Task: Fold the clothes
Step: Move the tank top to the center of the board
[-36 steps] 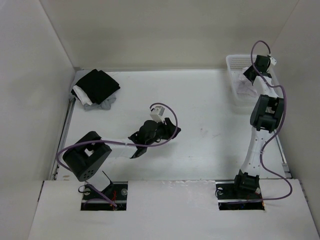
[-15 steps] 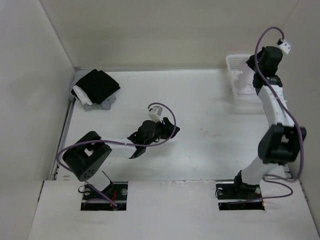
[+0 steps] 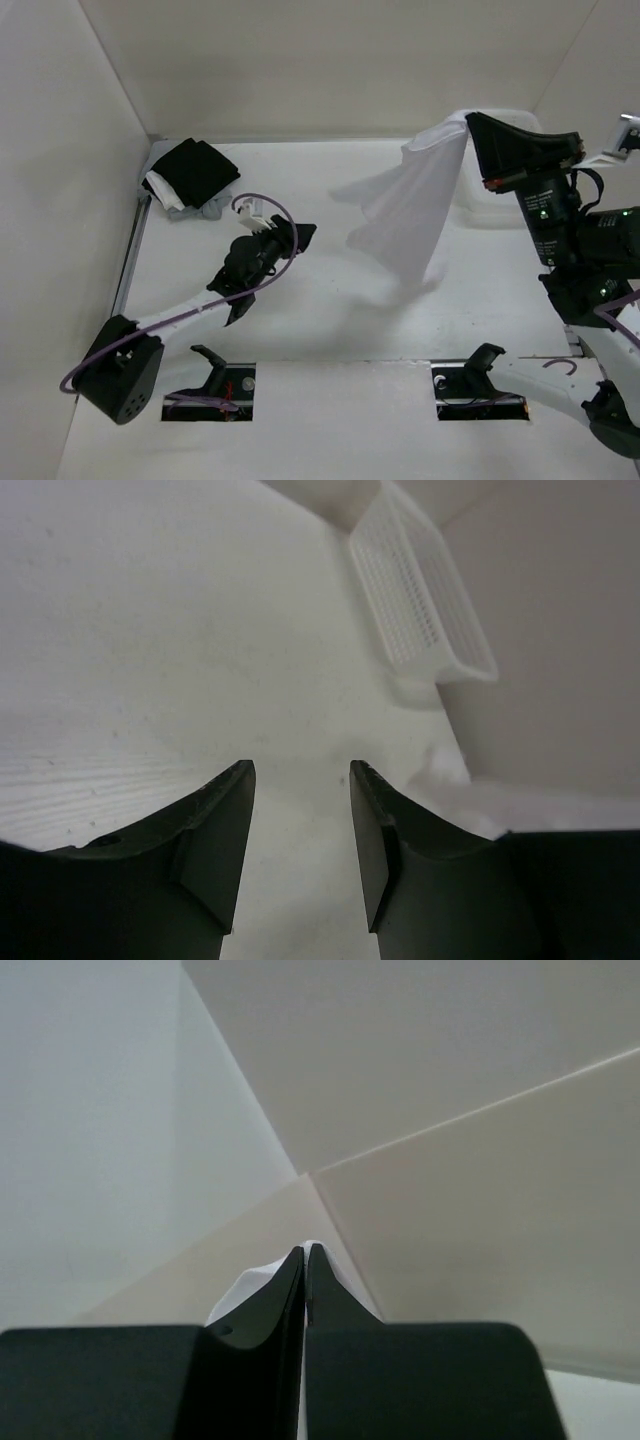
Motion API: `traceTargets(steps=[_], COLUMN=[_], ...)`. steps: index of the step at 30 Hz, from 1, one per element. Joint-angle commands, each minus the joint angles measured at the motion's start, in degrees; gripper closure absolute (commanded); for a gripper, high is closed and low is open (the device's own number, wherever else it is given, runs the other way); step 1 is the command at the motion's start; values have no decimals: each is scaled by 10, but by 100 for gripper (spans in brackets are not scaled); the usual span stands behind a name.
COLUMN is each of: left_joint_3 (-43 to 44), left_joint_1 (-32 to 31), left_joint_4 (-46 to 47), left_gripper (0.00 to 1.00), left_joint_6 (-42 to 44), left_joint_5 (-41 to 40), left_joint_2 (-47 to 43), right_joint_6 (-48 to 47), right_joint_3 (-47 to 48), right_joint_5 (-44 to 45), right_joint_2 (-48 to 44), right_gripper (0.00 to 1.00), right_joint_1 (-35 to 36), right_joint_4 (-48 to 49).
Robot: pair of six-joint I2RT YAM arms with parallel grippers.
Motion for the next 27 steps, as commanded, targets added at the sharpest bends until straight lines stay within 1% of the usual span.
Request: traceTargets(steps=[1,4,7,10,12,13,15,19,22,25,26,27], left_joint_3=[-30,-54,-68,-77,-76,-72,-60,-43,-34,-28,-27,-25], left_joint_1=[51,86,97,97,97,97,100,99,102,114,118,124], left_joint_4=[-51,-71,-83,-87,-87,-84,-87,-96,-113,-132,-137,-146], left_gripper=[59,59,59,59,59,59,59,59,59,59,59,59], left_joint_6=[-31,-43,-41,-36,-32,-31,-31,-32,-32,-34,-36,-37], left_joint_5=[-24,-18,-13,-7,-3,-3,-3,-3,-3,-1,1,4], left_joint_2=[-84,-121,-134,-130,-121,-111,-106,-119,-143,-164,-170,-183], right_joint_6=[-39,-11,36,76,91,95,87,27,-19,-36,-37,-32], right_joint_3=[-12,-64,-125,-154,-149,-112,-59,76,170,160,137,93], right_joint_5=[33,22,-5,-26,-33,-44,-55,-53,-49,-17,2,26], right_joint_2=[48,92,147,215,270,308,326,324,309,273,251,219], right_gripper=[99,98,98,99,99,99,100,99,99,99,99,99], right_joint_1=[84,68,27,-13,-35,-44,-45,-40,-7,32,49,74], right_joint_4=[-8,21,67,98,115,114,103,44,-28,-40,-37,-23])
